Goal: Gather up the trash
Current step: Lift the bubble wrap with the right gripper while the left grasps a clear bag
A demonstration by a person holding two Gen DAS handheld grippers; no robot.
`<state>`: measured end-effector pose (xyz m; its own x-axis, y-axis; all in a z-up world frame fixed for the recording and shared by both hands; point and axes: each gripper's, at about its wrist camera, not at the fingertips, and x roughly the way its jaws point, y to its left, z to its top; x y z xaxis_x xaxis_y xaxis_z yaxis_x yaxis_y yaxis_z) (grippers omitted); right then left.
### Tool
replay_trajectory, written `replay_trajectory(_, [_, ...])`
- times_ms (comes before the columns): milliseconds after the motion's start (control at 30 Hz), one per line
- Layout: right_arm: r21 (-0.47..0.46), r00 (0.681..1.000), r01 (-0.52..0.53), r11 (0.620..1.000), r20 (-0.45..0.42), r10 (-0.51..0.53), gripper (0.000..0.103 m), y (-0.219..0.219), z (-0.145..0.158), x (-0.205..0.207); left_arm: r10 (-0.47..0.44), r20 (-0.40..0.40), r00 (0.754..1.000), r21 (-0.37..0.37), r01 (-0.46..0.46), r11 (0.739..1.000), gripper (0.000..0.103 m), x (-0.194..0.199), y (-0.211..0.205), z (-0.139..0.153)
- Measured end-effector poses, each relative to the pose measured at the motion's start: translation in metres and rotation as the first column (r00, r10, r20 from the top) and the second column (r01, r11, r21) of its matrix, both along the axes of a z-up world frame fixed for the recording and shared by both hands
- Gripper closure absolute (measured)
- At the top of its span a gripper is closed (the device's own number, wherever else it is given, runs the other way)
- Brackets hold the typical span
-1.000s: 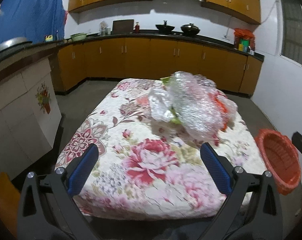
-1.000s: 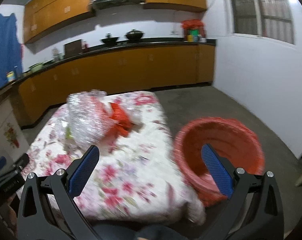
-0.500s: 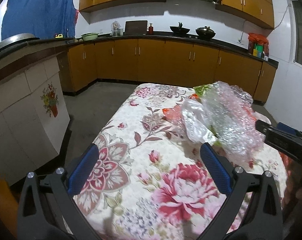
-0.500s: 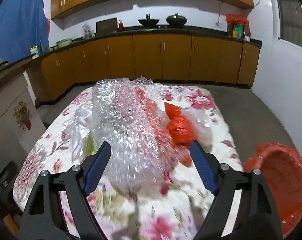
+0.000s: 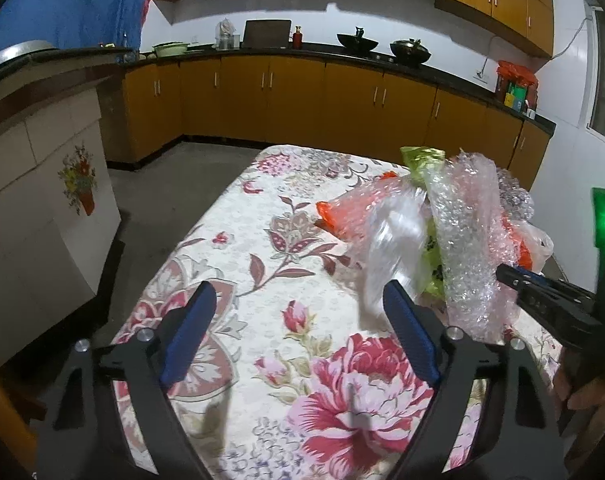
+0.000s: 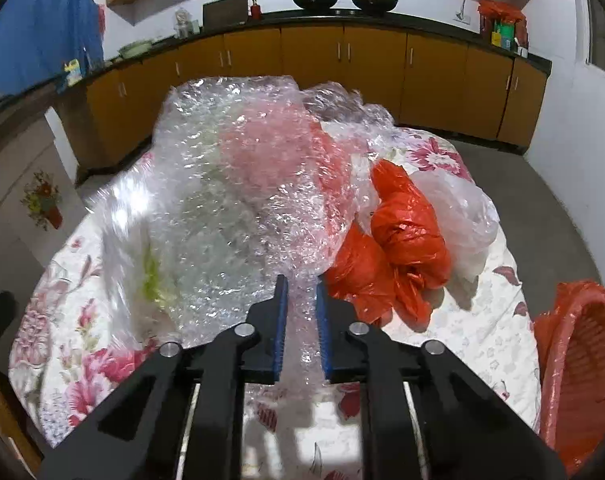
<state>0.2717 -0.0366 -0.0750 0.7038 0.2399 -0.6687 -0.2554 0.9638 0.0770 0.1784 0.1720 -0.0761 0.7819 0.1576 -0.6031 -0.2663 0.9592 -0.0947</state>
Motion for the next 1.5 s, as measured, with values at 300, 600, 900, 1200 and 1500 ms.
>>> replay_trajectory(300, [0.042, 0.994, 0.025, 0.999, 0.103, -0.029, 0.096, -0.031, 0.023, -0.034, -0.053, -0.012, 0.999, 0.003, 0.053, 0.999, 0.021, 0.026, -0.022, -0.005])
replay_trajectory(600, [0.052, 0.987, 0.095, 0.994, 0.123, -0.101, 0.097, -0.062, 0.029, -0.045, -0.098, -0.062, 0.993, 0.003, 0.099, 0.995, 0.027, 0.073, -0.041, -0.02])
replay_trajectory(900, [0.058, 0.987, 0.126, 0.99, 0.088, -0.131, 0.097, -0.084, 0.016, -0.046, -0.139, -0.152, 0.979, -0.047, 0.133, 0.99, 0.073, 0.094, -0.043, -0.053])
replay_trajectory(1200, [0.086, 0.982, 0.145, 0.986, 0.108, -0.154, 0.097, -0.095, 0.022, -0.056, -0.184, -0.08, 0.98, -0.031, 0.182, 0.983, 0.089, 0.066, -0.042, -0.036])
replay_trajectory(1500, [0.102, 0.966, 0.199, 0.975, 0.146, -0.213, 0.097, -0.122, 0.034, -0.078, -0.254, 0.014, 0.967, -0.028, 0.254, 0.967, 0.09, 0.033, -0.059, 0.007])
